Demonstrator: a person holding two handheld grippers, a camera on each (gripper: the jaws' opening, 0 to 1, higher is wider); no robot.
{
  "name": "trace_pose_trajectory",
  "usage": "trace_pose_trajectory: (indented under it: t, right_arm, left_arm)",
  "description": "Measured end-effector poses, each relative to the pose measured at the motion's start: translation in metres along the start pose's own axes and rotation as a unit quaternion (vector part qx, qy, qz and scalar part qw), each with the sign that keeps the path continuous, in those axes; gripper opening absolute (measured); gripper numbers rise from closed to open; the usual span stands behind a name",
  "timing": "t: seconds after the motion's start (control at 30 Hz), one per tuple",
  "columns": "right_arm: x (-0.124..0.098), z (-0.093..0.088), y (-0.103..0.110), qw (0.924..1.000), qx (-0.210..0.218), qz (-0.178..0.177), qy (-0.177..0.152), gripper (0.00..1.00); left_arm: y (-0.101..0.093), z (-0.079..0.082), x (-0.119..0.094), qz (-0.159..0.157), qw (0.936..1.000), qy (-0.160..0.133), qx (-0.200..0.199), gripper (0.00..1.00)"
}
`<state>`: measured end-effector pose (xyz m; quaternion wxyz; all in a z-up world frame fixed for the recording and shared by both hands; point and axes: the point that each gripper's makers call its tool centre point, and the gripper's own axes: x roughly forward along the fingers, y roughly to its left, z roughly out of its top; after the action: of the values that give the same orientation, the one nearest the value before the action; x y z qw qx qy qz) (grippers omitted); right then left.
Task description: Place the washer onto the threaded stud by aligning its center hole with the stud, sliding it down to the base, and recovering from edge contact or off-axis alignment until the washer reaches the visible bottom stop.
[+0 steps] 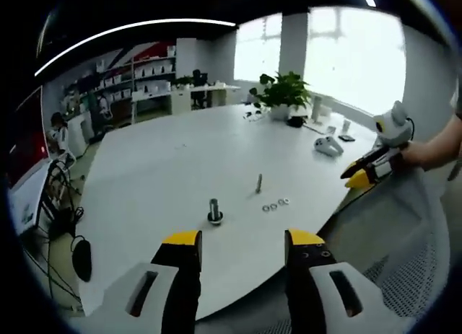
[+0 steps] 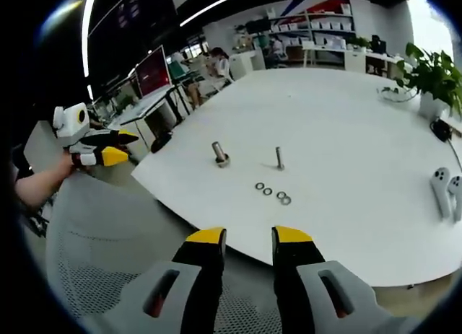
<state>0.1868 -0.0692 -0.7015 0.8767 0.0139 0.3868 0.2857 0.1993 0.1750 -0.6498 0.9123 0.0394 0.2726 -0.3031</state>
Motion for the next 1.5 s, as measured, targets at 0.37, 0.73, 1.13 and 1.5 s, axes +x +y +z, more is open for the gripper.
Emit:
trace_pose_trajectory:
  t: [0.37, 0.73, 1.13, 1.5]
  right_arm:
    - [-0.001, 0.0, 0.001, 1.0, -0.001, 0.001, 0.0, 0.28]
    - [0.0, 0.002, 0.002, 1.0, 0.0, 0.003, -0.004, 0.28]
    - [-0.002, 0.007, 0.002, 0.9997, 0.008, 0.004, -0.023, 0.28]
    - [0.002, -0.002, 0.01, 0.9998, -0.019, 0.009, 0.006, 0.29]
  left_arm:
    - [-0.003, -0.001, 0.002, -0.004, 1.0, 0.002, 0.005, 0.44]
    - [-0.001, -0.009, 0.004, 0.002, 0.9997, 0.025, 0.006, 0.44]
    - [-0.006, -0.019, 0.007, -0.012, 0.9986, 0.048, 0.018, 0.43]
    - [-0.005, -0.02, 0.006, -0.013, 0.9984, 0.051, 0.019, 0.43]
